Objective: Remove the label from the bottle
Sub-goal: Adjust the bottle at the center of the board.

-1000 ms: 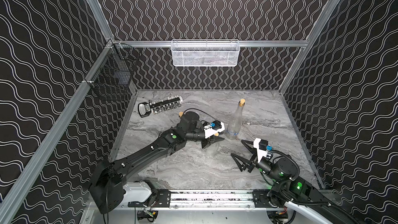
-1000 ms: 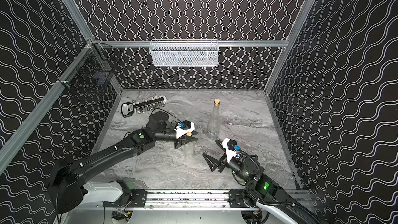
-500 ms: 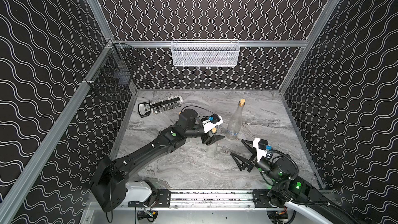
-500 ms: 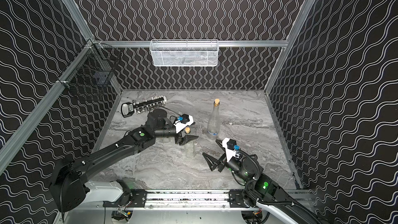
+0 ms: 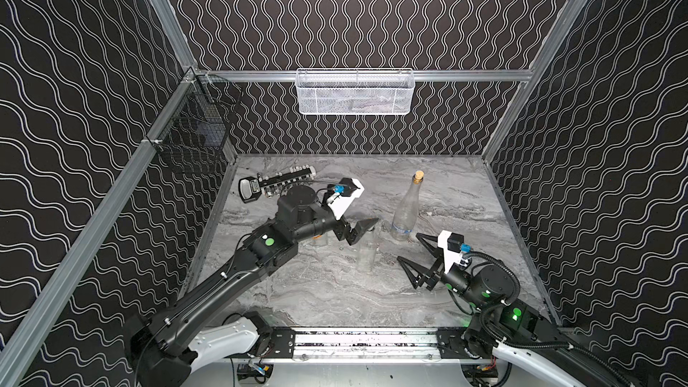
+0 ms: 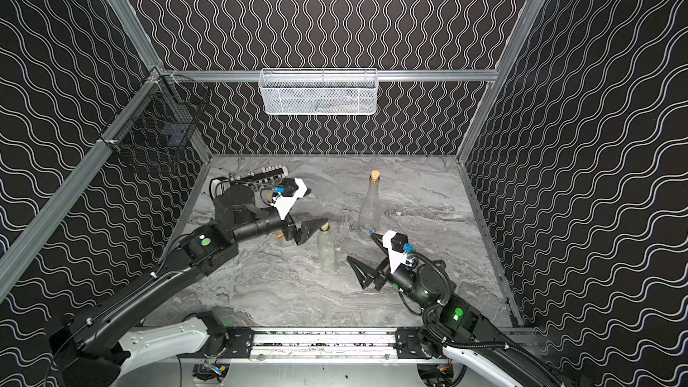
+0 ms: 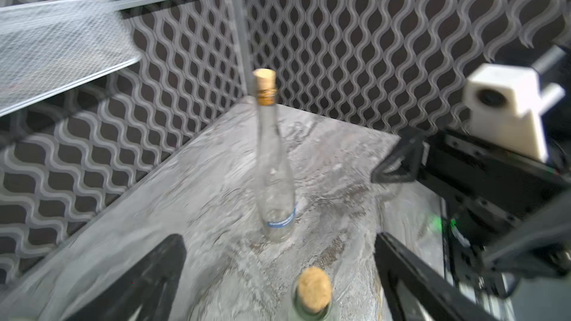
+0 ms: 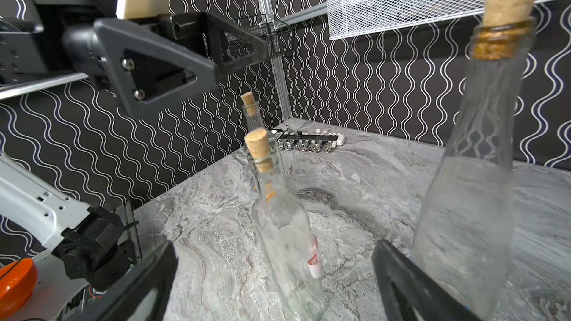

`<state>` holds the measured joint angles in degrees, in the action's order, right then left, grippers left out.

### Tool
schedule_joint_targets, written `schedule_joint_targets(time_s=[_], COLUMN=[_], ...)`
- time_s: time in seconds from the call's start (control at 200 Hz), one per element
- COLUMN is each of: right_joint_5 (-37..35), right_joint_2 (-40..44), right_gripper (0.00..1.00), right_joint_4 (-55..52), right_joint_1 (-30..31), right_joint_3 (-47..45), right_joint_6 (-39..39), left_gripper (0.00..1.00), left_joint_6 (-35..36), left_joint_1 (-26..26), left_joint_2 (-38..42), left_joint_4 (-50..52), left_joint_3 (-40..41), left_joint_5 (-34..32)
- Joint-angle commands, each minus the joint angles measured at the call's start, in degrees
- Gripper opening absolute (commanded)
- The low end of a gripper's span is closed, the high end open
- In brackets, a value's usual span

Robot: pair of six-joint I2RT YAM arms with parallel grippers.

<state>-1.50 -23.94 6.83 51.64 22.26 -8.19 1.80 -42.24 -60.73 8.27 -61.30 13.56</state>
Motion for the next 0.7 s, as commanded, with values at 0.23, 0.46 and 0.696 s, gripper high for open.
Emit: schedule_joint_targets(time_s=[0.23,0.46,0.696], right_joint_5=[8.59,15.98,22.35], right_joint_2=[-20.66,-28.57,-34.19], right_gripper=[1.0,1.0,1.0], right_joint_4=[1.01,2.65,2.49], right_joint_1=[-0.62,-7.2,-10.08], right_joint_3=[14.08,18.6,21.06], right_joint_6=[10.88,11.98,12.79], left_gripper=[0.99,0.99,0.99], left_joint_6=[-9.76,-8.94,-8.37], left_joint_1=[0.14,0.14,0.12], left_joint_2=[8.68,12.04,12.0], left_joint_4=[14.22,14.85,13.71], left_joint_3=[0.27,2.63,4.12], left_joint_5=[0.1,0.44,2.34])
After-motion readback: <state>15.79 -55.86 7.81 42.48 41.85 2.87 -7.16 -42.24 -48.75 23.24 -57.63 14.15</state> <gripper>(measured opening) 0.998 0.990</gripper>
